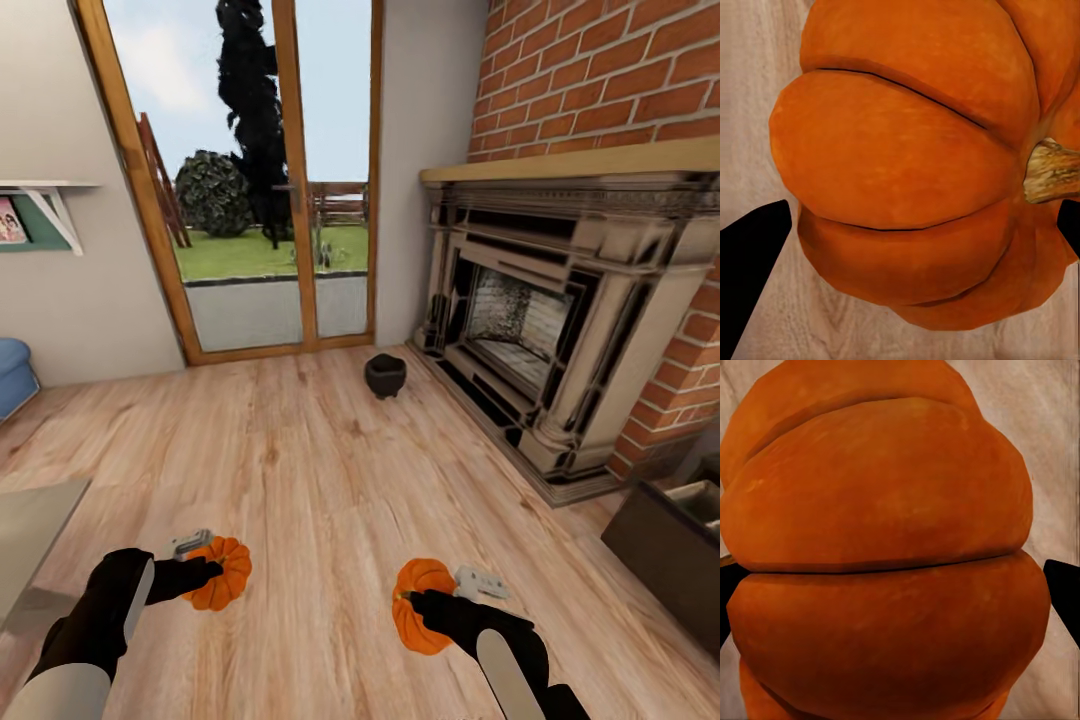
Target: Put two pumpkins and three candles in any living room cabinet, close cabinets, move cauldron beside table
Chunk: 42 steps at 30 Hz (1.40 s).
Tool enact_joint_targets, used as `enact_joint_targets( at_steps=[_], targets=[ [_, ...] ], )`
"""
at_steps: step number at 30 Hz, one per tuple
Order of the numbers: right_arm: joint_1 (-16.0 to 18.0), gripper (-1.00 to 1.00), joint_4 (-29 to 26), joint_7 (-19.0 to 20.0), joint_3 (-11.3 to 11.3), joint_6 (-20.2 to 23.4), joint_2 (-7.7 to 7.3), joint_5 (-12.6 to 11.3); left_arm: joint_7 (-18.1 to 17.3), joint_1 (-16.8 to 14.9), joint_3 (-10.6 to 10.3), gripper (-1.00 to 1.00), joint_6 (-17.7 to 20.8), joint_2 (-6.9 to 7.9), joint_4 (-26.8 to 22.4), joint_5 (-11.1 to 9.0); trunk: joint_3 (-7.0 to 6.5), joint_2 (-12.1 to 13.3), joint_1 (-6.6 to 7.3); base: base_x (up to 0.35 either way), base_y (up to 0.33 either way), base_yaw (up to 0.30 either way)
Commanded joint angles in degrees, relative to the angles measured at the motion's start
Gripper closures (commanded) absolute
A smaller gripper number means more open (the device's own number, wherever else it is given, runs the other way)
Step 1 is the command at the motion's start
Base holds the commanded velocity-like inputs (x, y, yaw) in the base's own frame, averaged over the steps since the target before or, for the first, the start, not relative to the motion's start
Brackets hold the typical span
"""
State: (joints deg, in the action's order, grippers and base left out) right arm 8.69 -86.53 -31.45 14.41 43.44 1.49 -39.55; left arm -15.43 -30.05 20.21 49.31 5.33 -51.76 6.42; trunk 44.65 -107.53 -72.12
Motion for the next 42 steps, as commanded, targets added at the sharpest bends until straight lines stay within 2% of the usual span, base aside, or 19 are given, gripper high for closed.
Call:
enact_joint_targets(
  at_steps=[1,42],
  targets=[
    [0.01,1.00,0.01,0.07,0.00,-0.11,0.00,-0.09,0.02,-0.01,0.00,1.00,0.02,0.01,-0.01,-0.27,-0.01,0.00,0.00,0.012,0.000,-0.285],
    [0.45,1.00,2.68,0.07,-0.18,-1.69,0.00,-0.18,0.05,-0.01,-0.08,1.00,-0.21,-0.06,-0.01,-0.27,-0.01,0.00,0.00,-0.017,0.000,-0.286]
  ],
)
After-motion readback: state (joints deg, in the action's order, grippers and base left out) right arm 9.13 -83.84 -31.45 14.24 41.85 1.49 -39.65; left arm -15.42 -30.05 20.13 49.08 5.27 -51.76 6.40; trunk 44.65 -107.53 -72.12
